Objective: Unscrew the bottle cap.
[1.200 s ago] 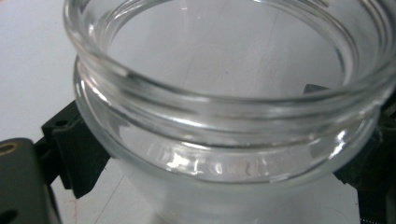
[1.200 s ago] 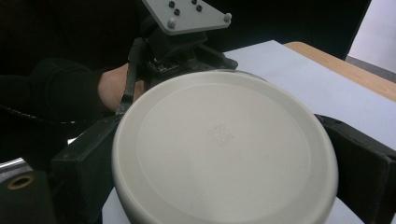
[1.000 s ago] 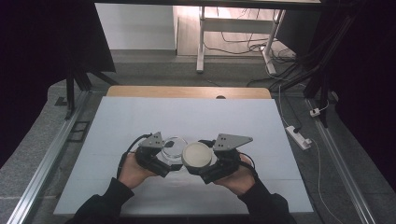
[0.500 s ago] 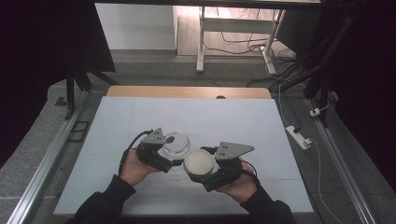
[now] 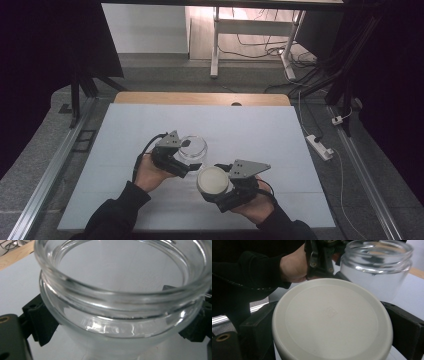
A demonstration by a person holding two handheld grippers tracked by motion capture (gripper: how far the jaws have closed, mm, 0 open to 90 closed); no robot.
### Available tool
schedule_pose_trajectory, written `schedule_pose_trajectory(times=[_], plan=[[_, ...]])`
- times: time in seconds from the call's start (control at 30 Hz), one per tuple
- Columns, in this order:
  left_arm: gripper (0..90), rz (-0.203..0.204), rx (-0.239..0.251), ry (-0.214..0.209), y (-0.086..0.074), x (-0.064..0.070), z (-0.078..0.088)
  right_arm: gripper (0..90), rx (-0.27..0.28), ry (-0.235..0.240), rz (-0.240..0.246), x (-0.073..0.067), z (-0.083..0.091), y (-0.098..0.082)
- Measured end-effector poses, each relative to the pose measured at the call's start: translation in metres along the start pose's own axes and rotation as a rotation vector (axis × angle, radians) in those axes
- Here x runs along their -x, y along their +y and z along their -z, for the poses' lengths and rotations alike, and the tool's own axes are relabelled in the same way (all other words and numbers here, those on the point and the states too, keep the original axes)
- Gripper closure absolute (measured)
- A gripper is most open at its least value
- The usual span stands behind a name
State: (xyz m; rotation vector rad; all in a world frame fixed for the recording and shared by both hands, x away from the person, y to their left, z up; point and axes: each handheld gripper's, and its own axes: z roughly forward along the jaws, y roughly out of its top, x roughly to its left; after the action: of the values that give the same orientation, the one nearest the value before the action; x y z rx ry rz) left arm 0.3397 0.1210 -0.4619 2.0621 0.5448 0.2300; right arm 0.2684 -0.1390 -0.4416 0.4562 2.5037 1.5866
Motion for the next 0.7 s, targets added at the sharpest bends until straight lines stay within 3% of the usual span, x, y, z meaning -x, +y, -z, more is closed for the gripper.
schedule_pose_trajectory(times=[0.7], plan=[[7.7, -0.007, 0.002, 0.003, 0.010, -0.009, -0.017, 7.3, -0.039, 0.024, 0.007, -0.006, -0.017, -0.011]])
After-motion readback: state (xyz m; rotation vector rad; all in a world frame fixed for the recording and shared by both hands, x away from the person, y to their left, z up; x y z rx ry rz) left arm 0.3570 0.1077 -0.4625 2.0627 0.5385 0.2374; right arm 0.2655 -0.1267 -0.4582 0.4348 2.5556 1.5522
